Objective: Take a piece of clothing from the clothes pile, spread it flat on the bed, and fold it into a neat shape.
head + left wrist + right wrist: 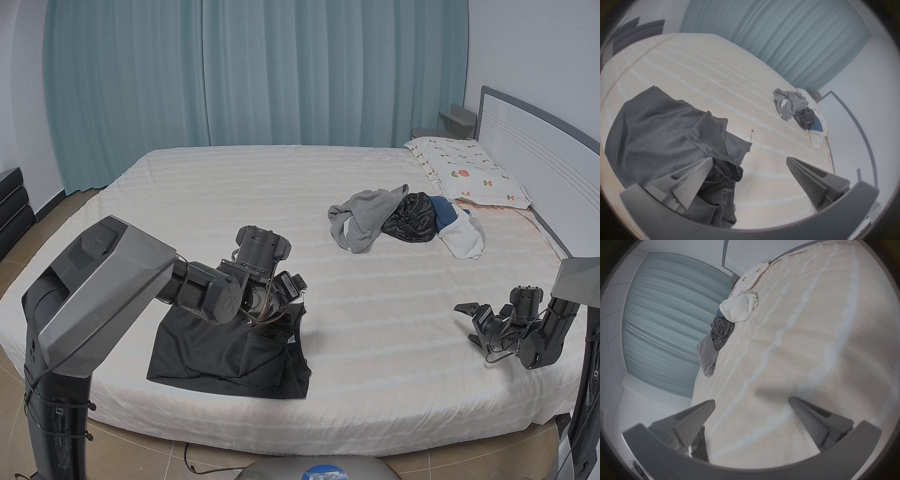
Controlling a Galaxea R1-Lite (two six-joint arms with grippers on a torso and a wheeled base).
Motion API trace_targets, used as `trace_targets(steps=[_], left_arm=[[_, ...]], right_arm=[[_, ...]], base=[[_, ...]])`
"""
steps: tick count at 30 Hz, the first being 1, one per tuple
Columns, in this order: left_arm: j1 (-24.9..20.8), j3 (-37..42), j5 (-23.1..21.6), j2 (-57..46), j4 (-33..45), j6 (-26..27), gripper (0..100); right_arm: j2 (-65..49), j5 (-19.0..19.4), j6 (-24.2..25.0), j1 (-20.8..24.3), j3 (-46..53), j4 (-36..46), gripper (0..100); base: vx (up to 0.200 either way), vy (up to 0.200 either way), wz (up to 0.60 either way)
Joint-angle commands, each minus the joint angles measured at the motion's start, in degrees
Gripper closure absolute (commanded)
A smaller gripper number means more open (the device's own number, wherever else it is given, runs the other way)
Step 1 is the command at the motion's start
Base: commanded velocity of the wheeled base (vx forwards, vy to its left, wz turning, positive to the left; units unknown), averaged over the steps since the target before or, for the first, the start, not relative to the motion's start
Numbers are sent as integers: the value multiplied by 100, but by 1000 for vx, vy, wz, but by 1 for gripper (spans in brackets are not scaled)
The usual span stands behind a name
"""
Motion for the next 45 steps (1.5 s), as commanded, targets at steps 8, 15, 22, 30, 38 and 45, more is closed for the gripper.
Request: trace_targets(steps=[8, 15, 22, 30, 38, 45], left_arm=[[1134, 2007, -798, -1305, -1194, -890, 0], [1618, 3335, -1290, -1270, -2486, -1479, 0], [2101, 4029, -1879, -1569, -2952, -1962, 0], [2558, 4829, -1923, -1578, -3365, -1971, 0], [2602, 5022, -1976, -1499, -4033, -1962, 0], [2602, 5171, -1976, -1464, -4332, -1962, 0]], right_arm=[[-52, 3, 2, 53, 68, 7, 0], [-78, -41, 2, 123, 173, -2, 0], [-122, -94, -7, 255, 279, -11, 0], [-316, -208, -42, 624, 498, -2, 0], [-694, -1008, -244, 1670, 551, 95, 0], [-782, -1438, -762, 2637, 173, 798, 0]], base=[[0, 0, 0], [0, 0, 0], [0, 171, 0], [0, 200, 0], [0, 200, 0], [0, 200, 0]])
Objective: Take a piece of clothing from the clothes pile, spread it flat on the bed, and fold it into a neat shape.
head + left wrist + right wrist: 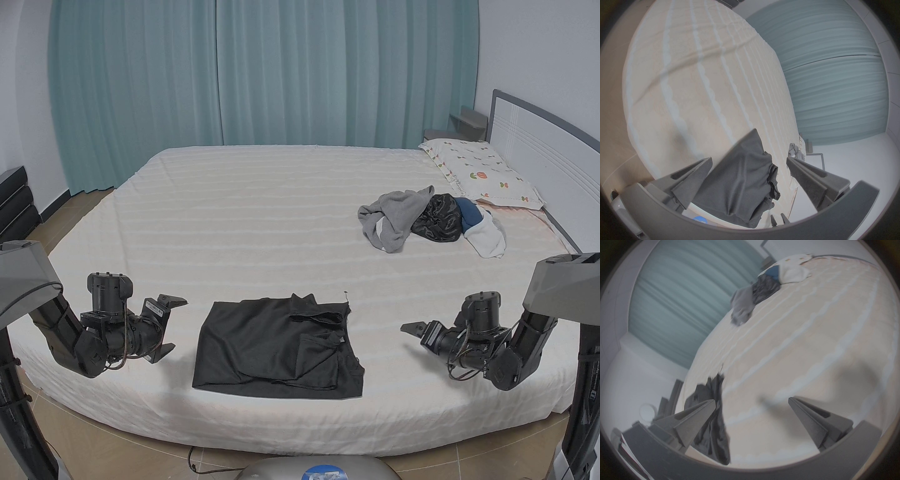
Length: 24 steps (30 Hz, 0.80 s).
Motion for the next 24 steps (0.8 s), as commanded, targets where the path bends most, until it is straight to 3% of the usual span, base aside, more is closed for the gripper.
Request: trace_targets(steps=[1, 4, 12, 24], left_arm=[[6, 121, -2, 60, -149, -2, 0], [6, 121, -2, 60, -149, -11, 0], [6, 174, 16, 51, -158, -11, 0], [-21, 174, 16, 69, -158, 42, 0]], right_arm=[[-213, -177, -338, 642, -386, 547, 0], [-275, -212, -338, 871, -483, 599, 0], [-310, -739, -374, 1407, -1247, 1672, 0], [-152, -1161, -426, 1803, -2258, 3025, 0]], base=[[0, 200, 0], [0, 200, 0], [0, 0, 0], [0, 0, 0]])
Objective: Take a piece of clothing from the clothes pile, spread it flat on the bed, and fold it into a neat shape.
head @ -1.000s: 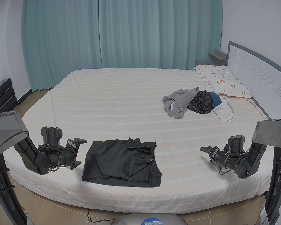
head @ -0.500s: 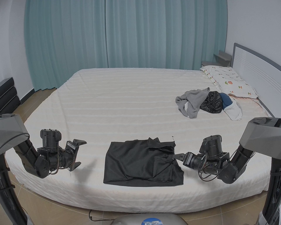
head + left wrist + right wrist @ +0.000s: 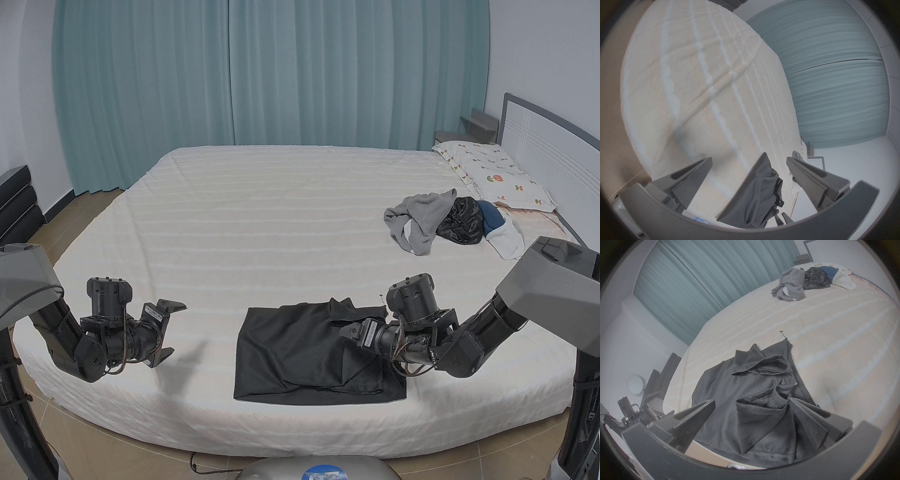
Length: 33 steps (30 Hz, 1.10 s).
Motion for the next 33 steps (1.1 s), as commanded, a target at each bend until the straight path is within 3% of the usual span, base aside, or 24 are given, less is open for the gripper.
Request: trace_targets(steps=[1, 11, 15, 22, 25, 33], left_arm=[[-15, -8, 1, 33, -2, 18, 0], [-15, -61, 10, 60, -2, 26, 0], [-15, -52, 19, 77, -2, 26, 0], [-23, -34, 27, 77, -2, 26, 0], [-41, -34, 27, 77, -2, 26, 0], [-41, -34, 27, 77, -2, 26, 0]], right_arm=[[104, -129, -98, 102, -235, 118, 0], [385, -155, -529, 67, -68, 162, 0], [394, -331, -705, 31, 55, 180, 0], [25, -454, -968, -294, 407, 206, 0], [-415, -410, -1505, -593, 811, 672, 0], [-564, -410, -2023, -663, 1268, 751, 0]], base=[[0, 0, 0], [0, 0, 0], [0, 0, 0], [0, 0, 0], [0, 0, 0], [0, 0, 0]])
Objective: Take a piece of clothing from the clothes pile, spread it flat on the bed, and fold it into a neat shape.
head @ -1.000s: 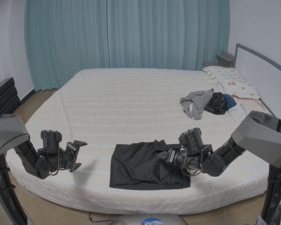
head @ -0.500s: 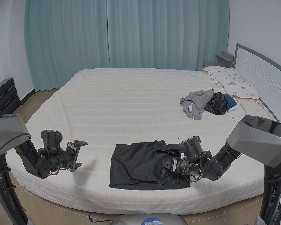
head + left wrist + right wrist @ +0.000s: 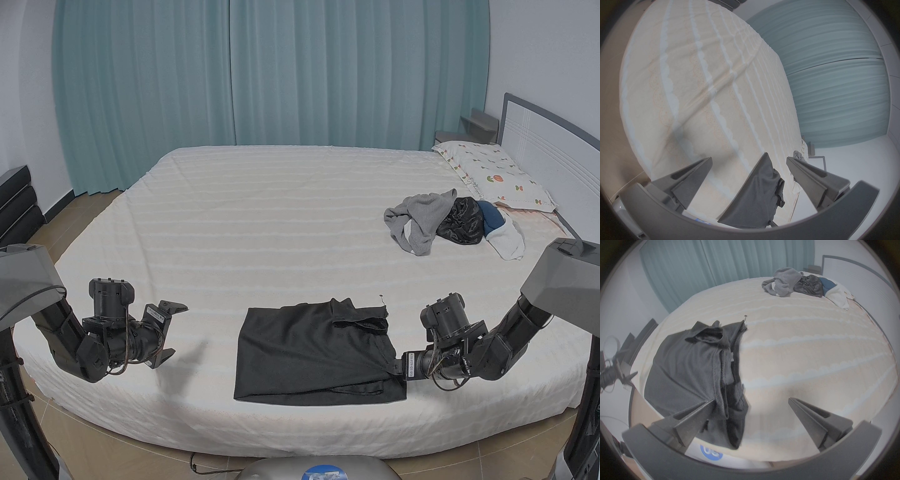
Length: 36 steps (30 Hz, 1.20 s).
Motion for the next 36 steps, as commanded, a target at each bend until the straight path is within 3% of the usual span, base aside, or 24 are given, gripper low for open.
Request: trace_targets(steps=[1, 11, 15, 20, 32, 33, 36], left_arm=[[-2, -6, -2, 8, -2, 5, 0], [-2, -24, -11, 17, -2, -4, 0], [-2, -41, -19, 25, -2, -4, 0], [-2, -41, -19, 25, -2, -13, 0], [-20, -50, -11, 52, -2, 5, 0], [-28, -50, -2, 69, -2, 14, 0], [-28, -50, -2, 69, -2, 14, 0]], right_arm=[[-247, 7, -188, -55, 277, 26, 0], [-502, 200, 93, -63, 92, -159, 0], [-642, 526, 603, -28, -119, -343, 0], [-388, 1106, 1350, 341, -418, -748, 0], [483, 1264, 1780, 815, -1385, -809, 0], [711, 1484, 1798, 815, -1622, -809, 0], [799, 1659, 1807, 815, -1886, -756, 0]], base=[[0, 0, 0], [0, 0, 0], [0, 0, 0], [0, 0, 0], [0, 0, 0], [0, 0, 0], [0, 0, 0]])
